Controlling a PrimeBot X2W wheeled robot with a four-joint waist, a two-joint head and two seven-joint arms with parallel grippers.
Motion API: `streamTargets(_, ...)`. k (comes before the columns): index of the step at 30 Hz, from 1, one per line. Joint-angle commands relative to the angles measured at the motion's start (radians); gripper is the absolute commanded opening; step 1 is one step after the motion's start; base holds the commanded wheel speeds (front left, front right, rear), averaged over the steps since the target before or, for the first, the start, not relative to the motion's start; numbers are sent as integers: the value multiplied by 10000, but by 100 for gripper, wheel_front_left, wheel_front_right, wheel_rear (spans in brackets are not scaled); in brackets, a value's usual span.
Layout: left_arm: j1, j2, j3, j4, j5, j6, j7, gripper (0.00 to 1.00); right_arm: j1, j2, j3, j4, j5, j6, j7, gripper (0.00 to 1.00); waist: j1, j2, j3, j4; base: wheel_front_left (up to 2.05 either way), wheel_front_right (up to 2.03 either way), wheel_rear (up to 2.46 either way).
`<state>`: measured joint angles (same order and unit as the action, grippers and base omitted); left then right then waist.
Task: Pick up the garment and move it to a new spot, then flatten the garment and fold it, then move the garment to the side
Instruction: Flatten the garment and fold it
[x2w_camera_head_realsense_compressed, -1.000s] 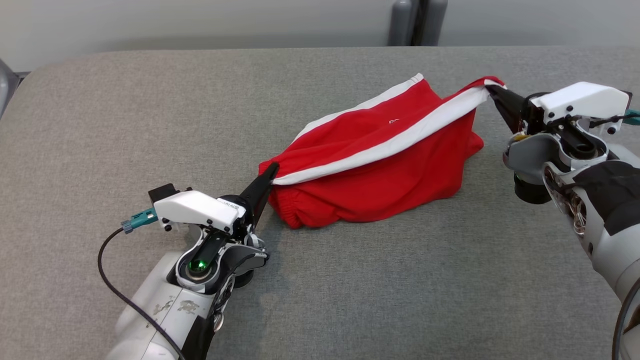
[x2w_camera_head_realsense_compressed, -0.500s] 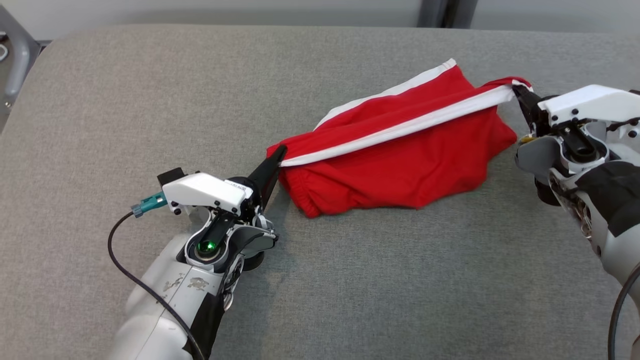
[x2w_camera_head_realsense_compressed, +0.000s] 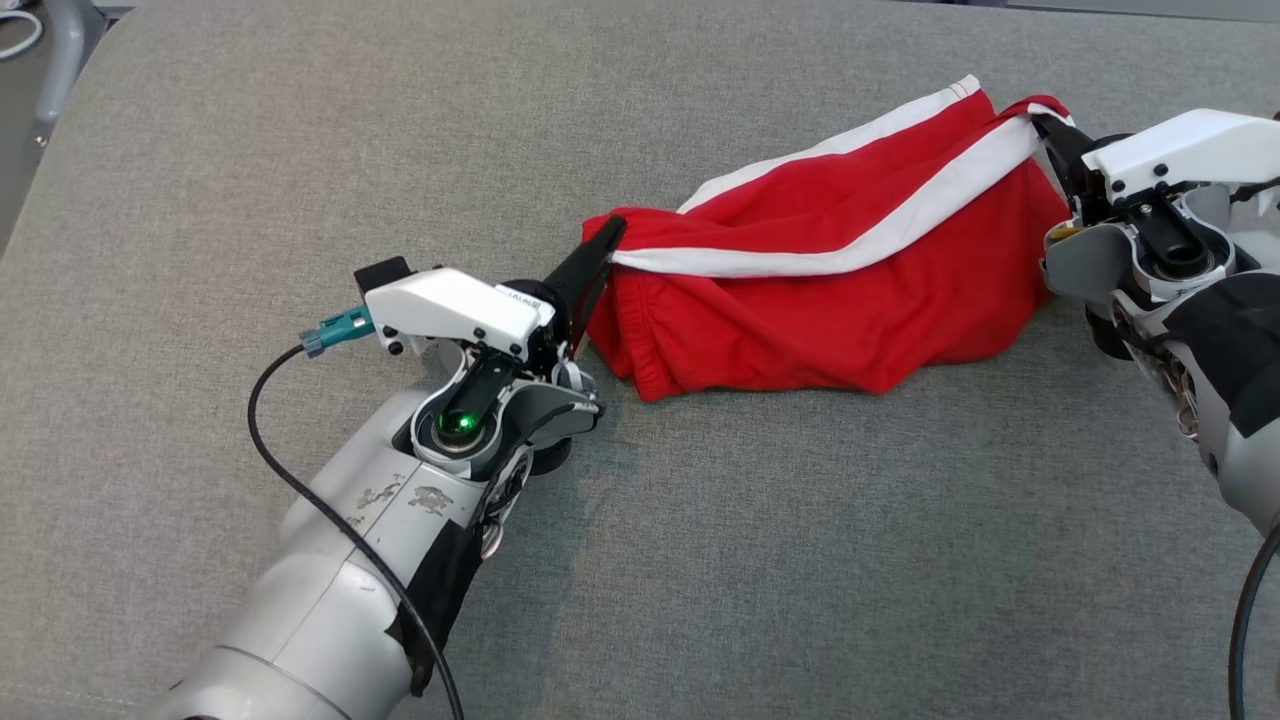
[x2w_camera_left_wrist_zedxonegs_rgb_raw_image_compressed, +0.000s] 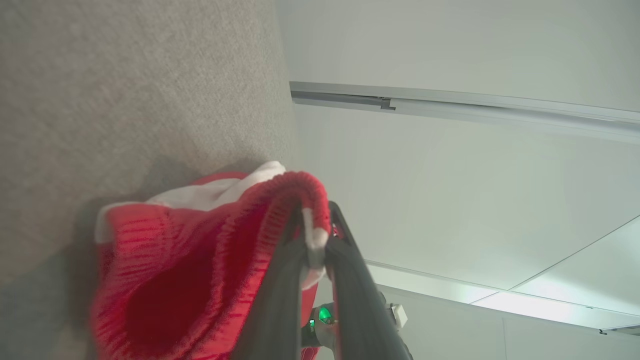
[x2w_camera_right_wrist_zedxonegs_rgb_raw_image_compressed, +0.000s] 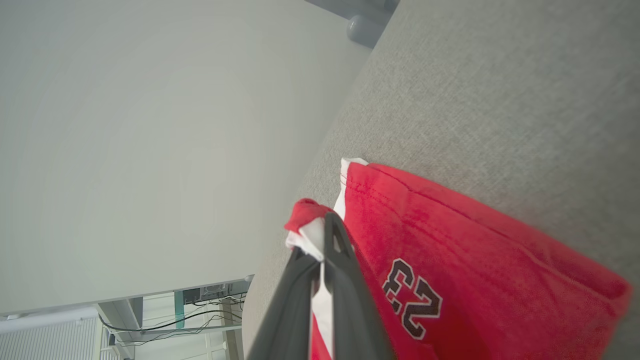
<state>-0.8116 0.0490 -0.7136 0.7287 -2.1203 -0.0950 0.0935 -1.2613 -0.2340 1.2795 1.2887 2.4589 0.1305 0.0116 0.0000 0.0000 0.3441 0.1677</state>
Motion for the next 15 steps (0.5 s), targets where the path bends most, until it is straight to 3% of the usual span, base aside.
streamTargets(1, -279, 43, -82, 57, -163, 55, -84, 0, -115, -65, 22, 22, -41, 4, 38, 0, 0, 0, 72, 30, 0, 0, 0)
streamTargets(15, -1209, 46, -1408, 421, -1579, -32, -686, 0, -504, -441, 22, 22, 94, 5, -273, 0, 0, 0, 606, 391, 0, 0, 0)
